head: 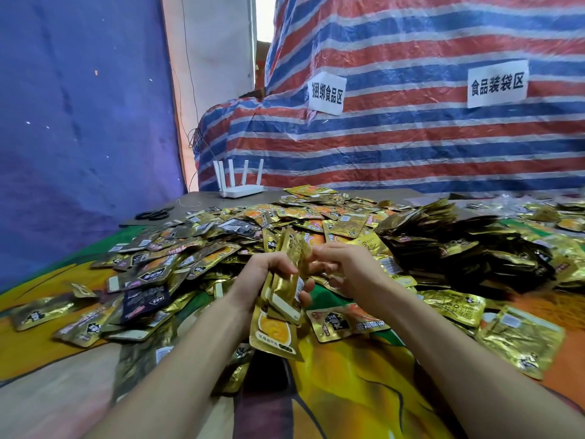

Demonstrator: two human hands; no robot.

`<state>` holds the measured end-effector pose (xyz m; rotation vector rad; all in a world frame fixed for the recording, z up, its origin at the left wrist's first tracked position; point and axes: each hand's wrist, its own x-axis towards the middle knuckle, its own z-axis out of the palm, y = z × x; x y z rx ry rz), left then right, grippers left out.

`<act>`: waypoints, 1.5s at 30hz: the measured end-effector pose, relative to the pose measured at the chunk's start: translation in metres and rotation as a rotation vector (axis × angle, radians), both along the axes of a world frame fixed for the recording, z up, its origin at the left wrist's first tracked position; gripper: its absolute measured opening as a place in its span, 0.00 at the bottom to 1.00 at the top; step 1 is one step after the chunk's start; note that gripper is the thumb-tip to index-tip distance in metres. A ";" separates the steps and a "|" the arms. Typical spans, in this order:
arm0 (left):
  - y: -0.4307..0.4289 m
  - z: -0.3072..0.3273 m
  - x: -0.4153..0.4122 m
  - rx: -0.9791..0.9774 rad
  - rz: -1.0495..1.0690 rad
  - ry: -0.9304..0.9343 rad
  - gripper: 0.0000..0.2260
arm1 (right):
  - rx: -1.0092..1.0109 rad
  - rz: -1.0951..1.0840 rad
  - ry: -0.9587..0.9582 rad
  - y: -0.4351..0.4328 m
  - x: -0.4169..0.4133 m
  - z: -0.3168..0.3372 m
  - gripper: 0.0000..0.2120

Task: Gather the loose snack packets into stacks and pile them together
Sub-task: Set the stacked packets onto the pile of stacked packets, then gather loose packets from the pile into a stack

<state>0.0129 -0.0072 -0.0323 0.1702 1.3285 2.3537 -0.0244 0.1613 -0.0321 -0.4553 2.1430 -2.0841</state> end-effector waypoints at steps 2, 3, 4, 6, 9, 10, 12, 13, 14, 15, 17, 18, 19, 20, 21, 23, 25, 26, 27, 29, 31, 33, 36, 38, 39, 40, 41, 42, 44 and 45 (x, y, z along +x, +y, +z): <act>0.000 0.003 0.003 0.027 -0.031 -0.005 0.29 | 0.009 -0.054 -0.019 0.000 -0.002 0.000 0.12; 0.001 0.004 0.005 0.042 -0.042 -0.008 0.28 | -0.004 -0.071 -0.016 0.000 -0.003 0.000 0.12; 0.001 0.006 0.007 0.057 -0.054 -0.008 0.26 | -0.033 -0.068 -0.014 0.001 -0.003 0.000 0.12; 0.001 0.009 0.010 0.080 -0.066 0.005 0.21 | -0.108 -0.040 -0.037 0.001 -0.002 0.001 0.10; 0.000 0.009 0.008 0.113 -0.042 -0.004 0.19 | -0.072 -0.049 -0.060 0.004 -0.004 -0.001 0.11; 0.000 0.008 0.007 0.108 -0.014 -0.012 0.20 | -0.060 -0.046 -0.061 0.005 -0.004 -0.002 0.10; 0.001 0.004 0.004 0.075 0.061 -0.030 0.23 | -0.081 -0.062 -0.077 0.004 -0.006 -0.003 0.08; 0.001 0.002 0.002 0.064 0.091 -0.041 0.26 | -0.099 -0.076 -0.087 0.003 -0.007 -0.003 0.08; 0.001 0.000 0.000 0.061 0.113 -0.052 0.28 | -0.117 -0.082 -0.093 0.002 -0.007 -0.003 0.08; 0.000 -0.002 -0.001 0.061 0.126 -0.061 0.29 | -0.128 -0.077 -0.088 0.001 -0.007 -0.003 0.08; 0.001 -0.001 -0.002 0.061 0.149 -0.061 0.24 | -0.104 -0.057 -0.028 0.001 -0.003 -0.002 0.08; 0.001 -0.001 -0.002 0.068 0.179 -0.057 0.19 | -0.061 -0.061 0.037 0.002 -0.001 -0.001 0.08; 0.002 -0.001 -0.004 0.088 0.234 -0.059 0.13 | -0.017 -0.080 0.120 0.002 0.003 -0.001 0.08; 0.002 -0.001 -0.006 0.126 0.317 -0.070 0.08 | 0.004 -0.106 0.204 0.000 0.008 0.000 0.09; 0.001 -0.001 -0.009 0.172 0.422 -0.083 0.06 | 0.003 -0.136 0.274 -0.005 0.012 0.000 0.10; -0.003 -0.001 -0.014 0.263 0.606 -0.088 0.10 | -0.009 -0.198 0.365 -0.020 0.024 -0.002 0.12; -0.008 -0.001 -0.017 0.313 0.706 -0.079 0.20 | 0.057 -0.257 0.464 -0.041 0.036 -0.006 0.14; -0.008 -0.001 -0.016 0.325 0.720 -0.085 0.24 | 0.097 -0.280 0.519 -0.051 0.041 -0.010 0.14; -0.007 -0.001 -0.015 0.336 0.716 -0.102 0.27 | 0.132 -0.312 0.582 -0.060 0.045 -0.013 0.14; -0.004 -0.001 -0.011 0.335 0.674 -0.131 0.25 | 0.170 -0.397 0.718 -0.070 0.049 -0.018 0.12; 0.000 -0.002 -0.006 0.305 0.577 -0.114 0.16 | 0.179 -0.469 0.819 -0.073 0.050 -0.019 0.10; 0.005 -0.005 -0.005 0.296 0.514 -0.086 0.18 | 0.166 -0.523 0.839 -0.070 0.046 -0.018 0.09; 0.009 -0.006 -0.006 0.269 0.455 -0.068 0.17 | 0.110 -0.555 0.805 -0.065 0.038 -0.016 0.10; 0.009 -0.005 -0.005 0.277 0.439 -0.064 0.16 | 0.117 -0.556 0.802 -0.065 0.035 -0.016 0.11; 0.008 -0.005 -0.004 0.280 0.439 -0.058 0.15 | 0.134 -0.561 0.800 -0.066 0.034 -0.017 0.11; 0.007 -0.005 -0.004 0.273 0.436 -0.056 0.14 | 0.157 -0.575 0.797 -0.068 0.033 -0.018 0.11; 0.007 -0.005 -0.003 0.270 0.433 -0.053 0.13 | 0.186 -0.594 0.793 -0.070 0.033 -0.019 0.11; 0.006 -0.004 -0.002 0.267 0.426 -0.051 0.12 | 0.216 -0.613 0.791 -0.071 0.032 -0.019 0.12; 0.006 -0.003 -0.002 0.277 0.423 -0.060 0.12 | 0.262 -0.623 0.798 -0.073 0.031 -0.020 0.15; 0.006 -0.002 -0.002 0.286 0.421 -0.065 0.13 | 0.274 -0.614 0.800 -0.073 0.031 -0.020 0.14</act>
